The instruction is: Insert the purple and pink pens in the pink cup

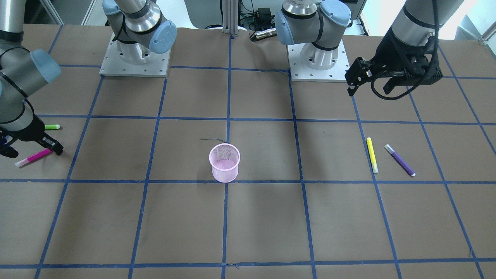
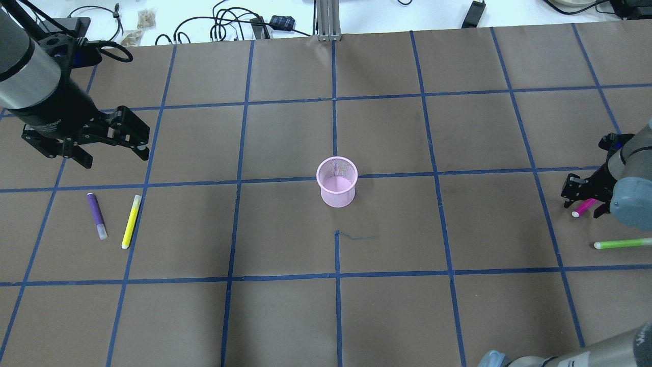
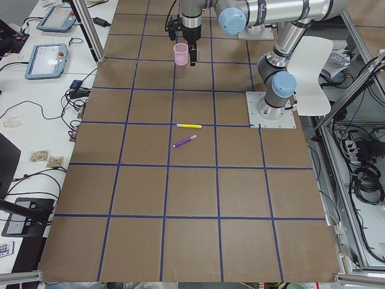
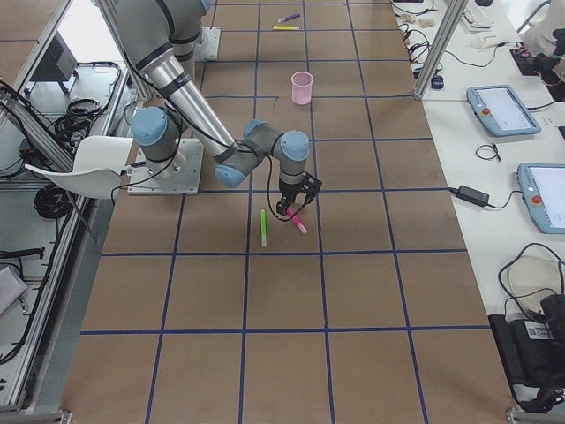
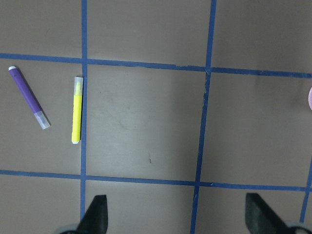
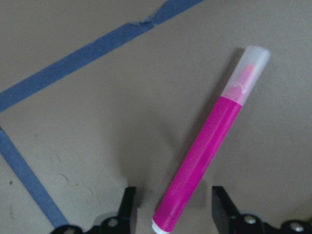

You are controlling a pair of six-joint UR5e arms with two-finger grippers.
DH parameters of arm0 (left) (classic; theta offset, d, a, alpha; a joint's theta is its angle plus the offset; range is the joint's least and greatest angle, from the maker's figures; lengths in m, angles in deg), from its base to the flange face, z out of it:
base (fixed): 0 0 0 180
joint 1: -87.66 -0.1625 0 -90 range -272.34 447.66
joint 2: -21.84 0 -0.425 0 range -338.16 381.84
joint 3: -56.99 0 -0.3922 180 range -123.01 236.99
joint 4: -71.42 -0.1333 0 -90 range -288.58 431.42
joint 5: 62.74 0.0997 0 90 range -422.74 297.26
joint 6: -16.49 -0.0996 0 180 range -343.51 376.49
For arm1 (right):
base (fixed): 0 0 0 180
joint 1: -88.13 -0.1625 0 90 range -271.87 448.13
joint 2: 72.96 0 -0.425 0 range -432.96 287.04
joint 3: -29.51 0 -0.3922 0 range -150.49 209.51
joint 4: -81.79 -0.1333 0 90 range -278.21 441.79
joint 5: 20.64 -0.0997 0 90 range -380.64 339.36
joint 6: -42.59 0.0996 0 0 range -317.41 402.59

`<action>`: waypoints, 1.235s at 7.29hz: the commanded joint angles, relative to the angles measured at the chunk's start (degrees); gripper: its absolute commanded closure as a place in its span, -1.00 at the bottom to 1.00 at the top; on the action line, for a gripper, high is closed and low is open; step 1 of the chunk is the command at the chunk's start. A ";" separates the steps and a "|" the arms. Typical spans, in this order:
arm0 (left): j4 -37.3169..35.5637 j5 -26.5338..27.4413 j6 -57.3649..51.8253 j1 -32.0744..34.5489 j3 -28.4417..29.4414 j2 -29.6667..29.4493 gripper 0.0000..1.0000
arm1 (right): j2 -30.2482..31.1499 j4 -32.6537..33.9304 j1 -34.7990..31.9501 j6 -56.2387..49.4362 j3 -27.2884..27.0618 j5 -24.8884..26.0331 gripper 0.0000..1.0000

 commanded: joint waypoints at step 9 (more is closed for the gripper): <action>-6.28 5.10 0.16 -13.69 -0.94 -5.62 -1.00 | 11.04 -42.74 -12.33 12.96 16.84 -11.42 1.00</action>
